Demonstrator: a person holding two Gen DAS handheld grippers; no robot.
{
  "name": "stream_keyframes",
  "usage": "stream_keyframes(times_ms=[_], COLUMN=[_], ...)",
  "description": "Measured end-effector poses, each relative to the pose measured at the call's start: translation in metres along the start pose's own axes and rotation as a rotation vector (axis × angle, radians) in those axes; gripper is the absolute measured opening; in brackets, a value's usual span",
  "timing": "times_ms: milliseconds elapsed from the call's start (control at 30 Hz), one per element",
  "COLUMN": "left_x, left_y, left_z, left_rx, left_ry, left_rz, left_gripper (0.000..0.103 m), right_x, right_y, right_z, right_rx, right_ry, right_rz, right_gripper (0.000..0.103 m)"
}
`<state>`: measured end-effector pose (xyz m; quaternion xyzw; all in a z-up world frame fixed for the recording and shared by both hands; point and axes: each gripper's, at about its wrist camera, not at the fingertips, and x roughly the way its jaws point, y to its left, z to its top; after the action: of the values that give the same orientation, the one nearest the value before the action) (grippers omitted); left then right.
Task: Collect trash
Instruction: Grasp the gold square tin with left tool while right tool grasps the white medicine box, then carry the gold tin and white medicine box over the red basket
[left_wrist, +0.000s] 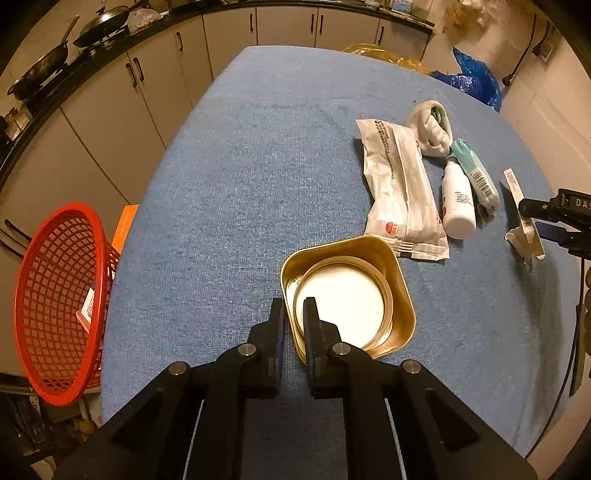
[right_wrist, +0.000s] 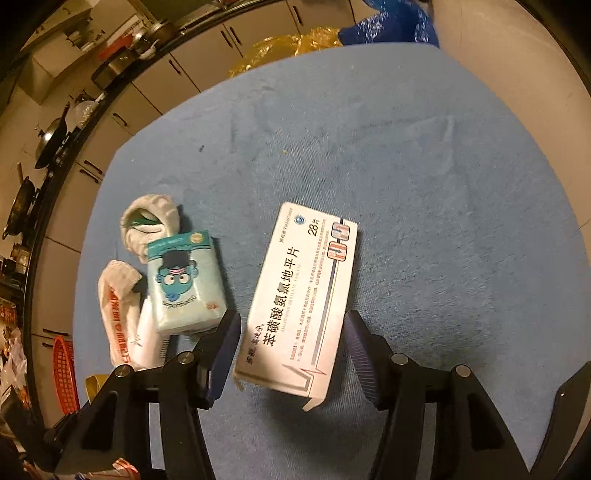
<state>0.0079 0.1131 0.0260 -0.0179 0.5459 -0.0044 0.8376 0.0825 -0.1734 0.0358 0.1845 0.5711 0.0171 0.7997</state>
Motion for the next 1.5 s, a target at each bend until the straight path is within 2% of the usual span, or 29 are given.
stream_keyframes(times_ms=[267,467,733,900,1233,1500], left_x=[0.002,-0.009,-0.019,-0.032,-0.071,-0.086], left_y=[-0.002,-0.002,-0.006,0.001,0.02,0.038], left_z=[-0.004,-0.012,-0.026,-0.03,-0.031,-0.033], left_rx=[-0.01,-0.022,0.019,0.022,0.025,0.011], left_ry=[-0.023,-0.032,-0.041,-0.07,-0.162,-0.194], left_rz=[-0.007,-0.036,-0.047,-0.042,-0.027,-0.018], left_gripper=[0.007,0.006,0.006,0.006,0.006,0.006], right_x=[-0.006,-0.029,-0.045,-0.054,-0.076,-0.082], right_y=[0.005,0.021,0.063,0.083,0.116,0.138], right_z=[-0.007,-0.045,-0.102,-0.113,-0.133,-0.146], right_rx=[-0.033,-0.111,-0.32,-0.396,-0.448,-0.464], right_ry=[0.014,0.015,0.012,-0.037,-0.09,-0.104], right_rz=[0.024,0.075,0.084,0.073,0.088,0.096], right_gripper=[0.058,0.058,0.058,0.058,0.058,0.058])
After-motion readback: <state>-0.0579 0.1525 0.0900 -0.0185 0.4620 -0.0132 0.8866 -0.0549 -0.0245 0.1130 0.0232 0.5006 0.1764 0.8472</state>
